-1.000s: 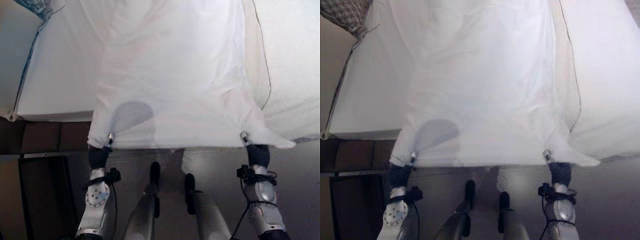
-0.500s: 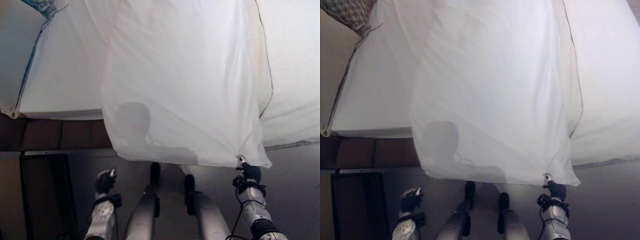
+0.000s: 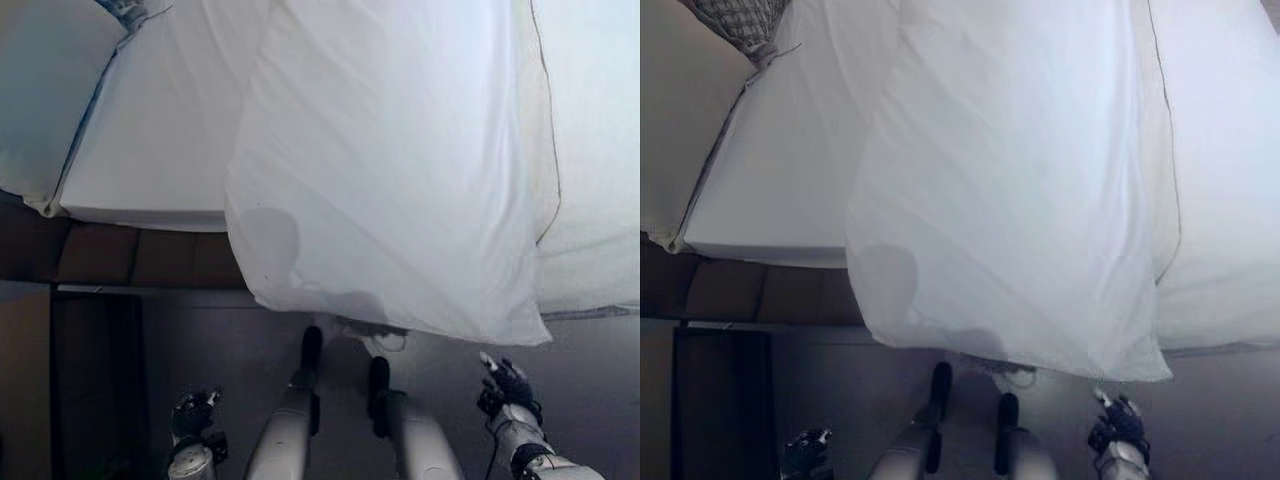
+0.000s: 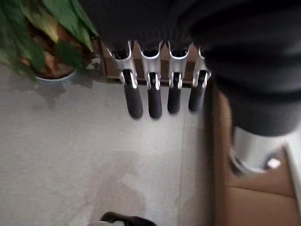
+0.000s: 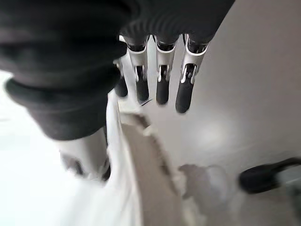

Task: Make the bed

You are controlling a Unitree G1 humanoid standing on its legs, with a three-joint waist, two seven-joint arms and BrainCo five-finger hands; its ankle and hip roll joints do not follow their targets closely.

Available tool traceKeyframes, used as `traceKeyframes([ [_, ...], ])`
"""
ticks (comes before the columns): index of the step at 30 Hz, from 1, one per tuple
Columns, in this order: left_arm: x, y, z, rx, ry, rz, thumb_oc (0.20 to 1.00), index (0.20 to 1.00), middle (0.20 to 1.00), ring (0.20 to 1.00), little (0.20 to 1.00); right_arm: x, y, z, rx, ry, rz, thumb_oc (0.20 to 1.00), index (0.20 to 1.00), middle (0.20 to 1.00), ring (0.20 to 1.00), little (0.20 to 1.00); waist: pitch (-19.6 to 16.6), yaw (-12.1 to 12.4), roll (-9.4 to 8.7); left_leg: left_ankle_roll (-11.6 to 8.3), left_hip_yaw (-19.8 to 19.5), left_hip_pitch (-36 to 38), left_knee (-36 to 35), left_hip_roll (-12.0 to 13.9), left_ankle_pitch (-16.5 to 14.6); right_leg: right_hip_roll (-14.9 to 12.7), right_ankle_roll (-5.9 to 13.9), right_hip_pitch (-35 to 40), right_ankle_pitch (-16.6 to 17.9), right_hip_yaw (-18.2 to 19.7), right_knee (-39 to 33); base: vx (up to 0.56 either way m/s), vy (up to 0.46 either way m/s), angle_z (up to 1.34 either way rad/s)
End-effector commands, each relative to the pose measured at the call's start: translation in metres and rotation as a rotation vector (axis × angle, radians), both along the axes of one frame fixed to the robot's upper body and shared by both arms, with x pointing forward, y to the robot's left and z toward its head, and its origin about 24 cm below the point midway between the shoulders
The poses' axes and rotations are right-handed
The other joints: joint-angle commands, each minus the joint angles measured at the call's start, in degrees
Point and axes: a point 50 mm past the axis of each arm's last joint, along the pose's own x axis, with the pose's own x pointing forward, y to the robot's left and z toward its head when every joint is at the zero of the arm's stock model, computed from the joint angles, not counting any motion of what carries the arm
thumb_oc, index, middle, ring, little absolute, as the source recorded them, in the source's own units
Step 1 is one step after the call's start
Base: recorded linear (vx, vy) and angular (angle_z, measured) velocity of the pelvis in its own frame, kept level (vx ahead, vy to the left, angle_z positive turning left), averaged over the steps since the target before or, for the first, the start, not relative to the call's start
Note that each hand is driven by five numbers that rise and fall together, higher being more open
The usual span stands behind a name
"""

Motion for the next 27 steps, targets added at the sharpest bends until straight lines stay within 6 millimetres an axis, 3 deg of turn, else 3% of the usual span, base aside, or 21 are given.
traceKeyframes([
  [1, -0.009, -0.001, -0.003, 0.036, 0.046, -0.109, 1.0, 1.0, 1.0, 1.0, 1.0, -0.016, -0.005, -0.004, -0.049, 0.055, 0.081, 1.0, 1.0, 1.0, 1.0, 1.0, -2.1, -0.7, -0.93, 0.94, 1.3, -0.1, 4.8, -2.5, -5.6, -3.6, 6.49, 0.6, 13.0, 3.0, -11.9, 0.04, 0.002, 0.02],
  [5, 0.0, -0.003, 0.002, 0.061, 0.012, -0.189, 1.0, 1.0, 1.0, 1.0, 1.0, -0.017, -0.002, -0.005, -0.07, 0.074, 0.157, 1.0, 1.0, 1.0, 1.0, 1.0, -2.4, -0.8, -1.16, 0.94, 1.3, 0.1, 4.8, -2.6, -5.7, -3.6, 6.56, 1.0, 13.0, 2.9, -12.0, 0.0, 0.0, 0.0],
  [8, 0.026, -0.008, 0.02, 0.115, -0.097, -0.318, 1.0, 1.0, 1.0, 1.0, 1.0, -0.011, 0.004, -0.003, -0.089, 0.058, 0.231, 1.0, 1.0, 1.0, 1.0, 1.0, -2.3, -0.9, -1.45, 0.89, 1.3, 0.1, 4.8, -2.7, -5.8, -3.6, 6.62, 1.0, 13.0, 2.8, -12.2, 0.0, 0.0, 0.0],
  [9, 0.026, -0.007, 0.02, 0.115, -0.097, -0.318, 1.0, 1.0, 1.0, 1.0, 1.0, -0.011, 0.004, -0.003, -0.088, 0.058, 0.231, 1.0, 1.0, 1.0, 1.0, 1.0, -2.3, -0.9, -1.46, 0.89, 1.3, 0.1, 4.9, -2.7, -5.8, -3.6, 6.62, 1.1, 13.0, 2.8, -12.2, 0.0, 0.0, 0.0],
  [10, 0.04, -0.01, 0.034, 0.153, -0.169, -0.406, 1.0, 1.0, 1.0, 1.0, 1.0, -0.001, 0.009, 0.003, -0.124, 0.024, 0.316, 1.0, 1.0, 1.0, 1.0, 1.0, -2.3, -1.0, -1.58, 0.88, 1.4, 0.1, 4.8, -2.6, -5.9, -3.6, 6.65, 1.0, 13.0, 2.9, -12.3, 0.0, 0.0, 0.0],
  [14, 0.044, -0.012, 0.039, 0.169, -0.189, -0.46, 1.0, 1.0, 1.0, 1.0, 1.0, 0.005, 0.012, 0.007, -0.147, -0.006, 0.364, 1.0, 1.0, 1.0, 1.0, 1.0, -2.3, -1.1, -1.65, 0.85, 1.5, 0.0, 4.9, -2.6, -5.9, -3.6, 6.7, 0.9, 13.0, 3.0, -12.2, 0.0, 0.0, 0.0],
  [16, 0.068, -0.02, 0.064, 0.198, -0.316, -0.645, 1.0, 1.0, 1.0, 1.0, 1.0, 0.033, 0.02, 0.037, -0.229, -0.179, 0.549, 1.0, 1.0, 1.0, 1.0, 1.0, -2.0, -1.6, -1.9, 0.77, 2.0, -0.2, 5.0, -2.5, -5.9, -3.5, 6.82, 0.4, 13.0, 3.6, -12.1, 0.0, 0.0, 0.0],
  [18, 0.083, -0.031, 0.078, 0.175, -0.394, -0.728, 1.0, 1.0, 1.0, 1.0, 1.0, 0.046, 0.025, 0.052, -0.241, -0.269, 0.62, 1.0, 1.0, 1.0, 1.0, 1.0, -1.8, -1.9, -1.91, 0.77, 2.2, -0.7, 5.3, -2.6, -5.9, -3.4, 6.8, -0.2, 12.9, 3.9, -11.8, -0.02, 0.012, -0.01],
  [19, 0.098, -0.042, 0.096, 0.133, -0.481, -0.825, 1.0, 1.0, 1.0, 1.0, 1.0, 0.062, 0.031, 0.072, -0.258, -0.363, 0.725, 1.0, 1.0, 1.0, 1.0, 1.0, -1.4, -2.3, -1.73, 0.74, 2.6, -1.4, 5.7, -2.6, -6.0, -3.3, 6.7, -1.2, 12.8, 4.3, -11.1, -0.03, 0.021, -0.06],
  [21, 0.105, -0.047, 0.104, 0.115, -0.513, -0.861, 1.0, 1.0, 1.0, 1.0, 1.0, 0.068, 0.032, 0.08, -0.267, -0.396, 0.75, 1.0, 1.0, 1.0, 1.0, 1.0, -1.2, -2.4, -1.73, 0.74, 2.7, -1.6, 6.0, -2.6, -6.1, -3.3, 6.67, -1.5, 12.7, 4.4, -10.8, -0.03, 0.011, -0.08],
  [24, 0.132, -0.07, 0.133, 0.058, -0.616, -1.01, 1.0, 1.0, 1.0, 1.0, 1.0, 0.097, 0.044, 0.108, -0.276, -0.498, 0.894, 1.0, 1.0, 1.0, 1.0, 1.0, -0.1, -2.6, -1.62, 0.67, 3.1, -3.2, 7.0, -2.6, -6.1, -3.3, 6.56, -3.3, 12.9, 4.5, -9.8, -0.06, 0.001, -0.09],
  [27, 0.145, -0.083, 0.147, 0.042, -0.648, -1.093, 1.0, 1.0, 1.0, 1.0, 1.0, 0.11, 0.051, 0.117, -0.205, -0.546, 0.897, 1.0, 1.0, 1.0, 1.0, 1.0, 0.5, -2.7, -1.38, 0.67, 3.1, -4.1, 7.4, -2.7, -6.0, -3.3, 6.49, -4.5, 12.9, 4.5, -9.4, -0.05, 0.003, -0.06],
])
